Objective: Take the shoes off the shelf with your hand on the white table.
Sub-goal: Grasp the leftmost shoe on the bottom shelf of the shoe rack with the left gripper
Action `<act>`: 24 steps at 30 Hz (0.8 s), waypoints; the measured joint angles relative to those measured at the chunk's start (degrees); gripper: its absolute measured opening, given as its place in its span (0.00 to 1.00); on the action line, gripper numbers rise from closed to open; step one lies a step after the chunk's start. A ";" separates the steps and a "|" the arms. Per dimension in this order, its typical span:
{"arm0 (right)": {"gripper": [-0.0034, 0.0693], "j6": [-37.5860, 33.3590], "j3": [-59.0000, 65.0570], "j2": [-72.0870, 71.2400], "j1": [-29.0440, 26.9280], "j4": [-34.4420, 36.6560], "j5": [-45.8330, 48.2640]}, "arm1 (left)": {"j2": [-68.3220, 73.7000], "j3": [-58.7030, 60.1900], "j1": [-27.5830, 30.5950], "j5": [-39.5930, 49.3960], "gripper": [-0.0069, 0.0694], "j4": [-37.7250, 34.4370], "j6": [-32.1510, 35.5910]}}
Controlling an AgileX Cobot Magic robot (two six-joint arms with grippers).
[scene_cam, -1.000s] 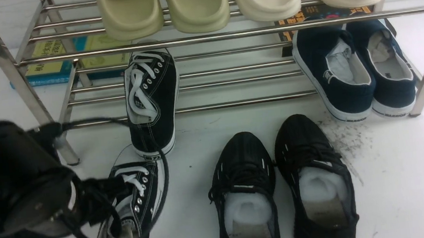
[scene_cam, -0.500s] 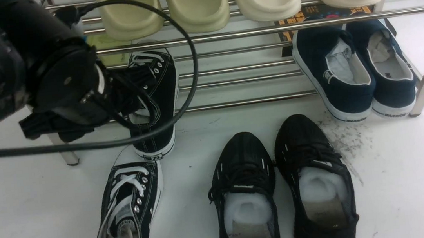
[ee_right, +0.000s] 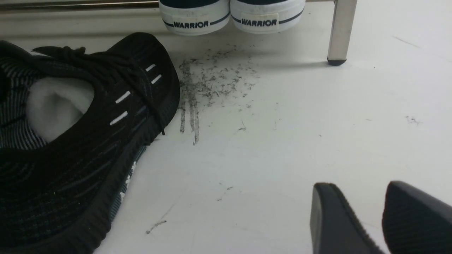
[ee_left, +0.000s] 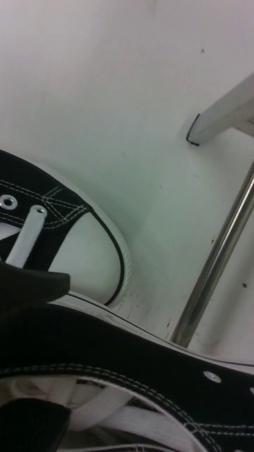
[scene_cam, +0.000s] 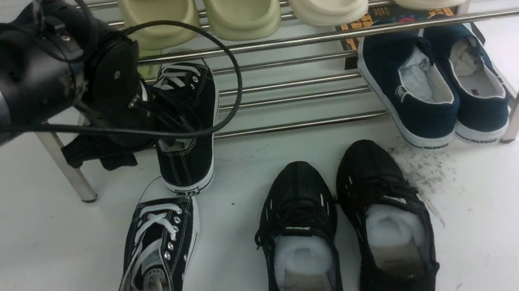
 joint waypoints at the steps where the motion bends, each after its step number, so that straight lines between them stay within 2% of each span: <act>1: 0.37 0.00 0.00 0.00 0.00 0.00 0.00 | 0.85 0.00 0.00 -0.98 0.66 0.90 -0.06; 7: 0.37 0.00 0.00 0.00 0.00 0.00 0.00 | 4.51 -0.06 0.00 -3.02 0.66 5.88 -2.57; 10: 0.37 0.00 0.00 0.00 0.00 -0.06 0.00 | 5.61 -0.06 0.00 -3.10 0.62 6.65 -3.54; 12: 0.37 0.00 0.00 0.00 0.00 -0.06 0.00 | 5.90 -0.06 0.00 -3.56 0.56 6.71 -3.78; 15: 0.37 0.00 0.00 0.00 0.00 -0.06 0.00 | 6.16 -0.06 0.00 -4.63 0.38 6.77 -3.93; 16: 0.37 0.00 0.00 0.00 0.00 -0.06 0.00 | 6.22 -0.06 0.00 -5.25 0.29 6.82 -3.93; 19: 0.37 0.00 0.00 0.00 0.00 -0.06 0.00 | 5.84 -0.06 -0.45 -5.27 0.13 6.76 -2.75; 24: 0.37 0.00 0.00 0.00 0.00 -0.06 0.00 | 1.74 -0.06 -3.28 0.02 0.11 6.24 0.13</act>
